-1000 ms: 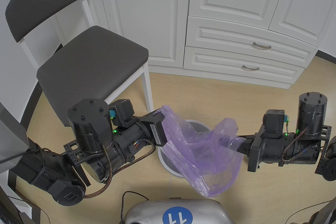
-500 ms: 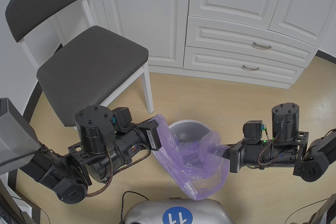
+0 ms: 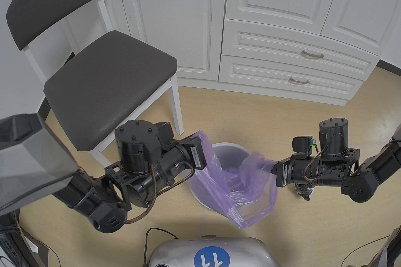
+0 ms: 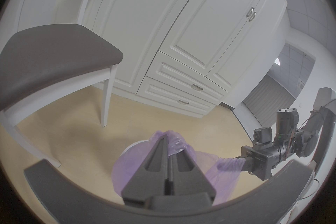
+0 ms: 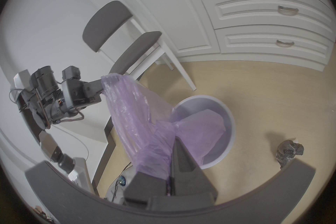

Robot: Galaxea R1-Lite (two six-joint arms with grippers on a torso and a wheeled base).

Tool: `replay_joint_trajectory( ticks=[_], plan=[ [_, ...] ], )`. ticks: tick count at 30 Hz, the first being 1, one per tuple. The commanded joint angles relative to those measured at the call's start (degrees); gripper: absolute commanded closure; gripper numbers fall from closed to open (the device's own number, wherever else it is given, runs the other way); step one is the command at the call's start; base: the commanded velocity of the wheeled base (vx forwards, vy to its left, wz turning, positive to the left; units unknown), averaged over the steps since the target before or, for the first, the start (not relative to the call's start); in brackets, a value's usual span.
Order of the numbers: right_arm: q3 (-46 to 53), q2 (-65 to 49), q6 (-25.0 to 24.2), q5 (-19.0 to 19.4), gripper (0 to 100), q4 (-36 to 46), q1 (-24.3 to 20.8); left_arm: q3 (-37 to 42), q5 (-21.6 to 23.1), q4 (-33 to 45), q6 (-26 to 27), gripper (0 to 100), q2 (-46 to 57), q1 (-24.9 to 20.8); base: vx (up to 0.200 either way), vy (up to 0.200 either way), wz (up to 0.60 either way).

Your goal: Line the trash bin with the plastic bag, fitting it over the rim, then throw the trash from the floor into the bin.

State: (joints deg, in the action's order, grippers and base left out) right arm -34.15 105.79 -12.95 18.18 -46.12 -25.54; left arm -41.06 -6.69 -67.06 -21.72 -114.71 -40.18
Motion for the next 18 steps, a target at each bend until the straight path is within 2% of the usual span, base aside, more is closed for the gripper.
replay_joint_trajectory(
  ticks=[1, 5, 12, 18],
  plan=[
    [-1.98, 6.27, -0.76, 0.28, 100, -2.84, 4.71, -6.32, -0.25, 0.44, 0.1, 100, -7.1, -0.25, 0.0, 0.0, 0.0],
    [-1.89, 9.7, -1.38, 0.9, 100, -7.5, 6.73, -10.8, -0.43, 0.62, 0.54, 100, -12.2, -0.69, 0.0, 0.0, 0.0],
    [-1.8, 9.43, -1.38, 3.53, 100, -7.76, 10.16, -17.57, -0.43, 0.88, 0.54, 100, -18.27, -0.69, 0.0, 0.0, 0.0],
    [-1.98, 10.75, -1.2, 4.06, 100, -7.85, 10.25, -20.2, -0.43, 0.88, 0.54, 100, -21.52, -0.6, 0.0, 0.0, 0.0]
  ],
)
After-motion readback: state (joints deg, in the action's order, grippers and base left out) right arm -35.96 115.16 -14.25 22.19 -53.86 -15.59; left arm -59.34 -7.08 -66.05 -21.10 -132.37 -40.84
